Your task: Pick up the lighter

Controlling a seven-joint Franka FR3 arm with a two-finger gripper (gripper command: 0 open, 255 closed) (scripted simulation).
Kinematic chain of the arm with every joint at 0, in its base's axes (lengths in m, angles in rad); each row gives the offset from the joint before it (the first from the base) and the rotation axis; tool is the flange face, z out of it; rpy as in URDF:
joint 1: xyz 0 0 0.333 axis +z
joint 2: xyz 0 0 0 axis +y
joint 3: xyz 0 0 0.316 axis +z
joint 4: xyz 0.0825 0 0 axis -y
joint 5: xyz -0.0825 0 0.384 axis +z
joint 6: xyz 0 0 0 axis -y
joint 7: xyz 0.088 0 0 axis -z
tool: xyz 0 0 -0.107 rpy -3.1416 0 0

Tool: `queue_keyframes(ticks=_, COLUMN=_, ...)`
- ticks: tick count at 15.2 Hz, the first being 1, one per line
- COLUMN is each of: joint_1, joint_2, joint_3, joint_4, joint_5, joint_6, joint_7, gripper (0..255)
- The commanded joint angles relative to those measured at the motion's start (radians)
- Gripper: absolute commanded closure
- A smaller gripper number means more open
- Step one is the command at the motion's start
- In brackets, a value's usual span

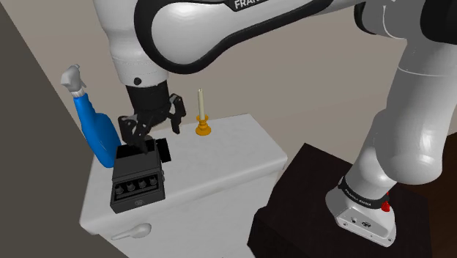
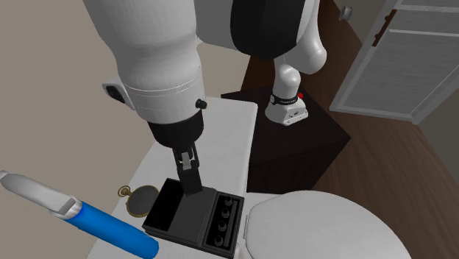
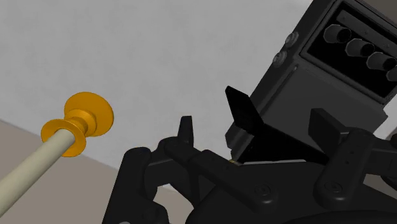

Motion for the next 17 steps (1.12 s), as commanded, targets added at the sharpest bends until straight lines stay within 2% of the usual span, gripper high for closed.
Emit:
queue_keyframes(ticks=1, joint_1=0.000, joint_2=0.005, joint_3=-0.001, joint_4=-0.023, joint_5=-0.004, joint_6=0.028, joint_7=0.003, gripper=0)
queue_keyframes(ticks=3, joint_1=0.000, joint_2=0.006, joint_3=-0.001, joint_4=-0.029, joint_5=-0.005, joint_6=0.035, joint_7=0.004, gripper=0)
queue_keyframes(ticks=4, joint_1=-0.001, joint_2=0.006, joint_3=-0.002, joint_4=-0.028, joint_5=-0.004, joint_6=0.034, joint_7=0.002, gripper=255)
queue_keyframes(ticks=13, joint_1=0.000, joint_2=0.006, joint_3=-0.001, joint_4=-0.029, joint_5=-0.005, joint_6=0.035, joint_7=0.004, gripper=255)
queue_keyframes(ticks=17, joint_1=0.001, joint_2=-0.001, joint_3=0.001, joint_4=0.016, joint_5=0.001, joint_6=-0.016, joint_7=0.000, gripper=255)
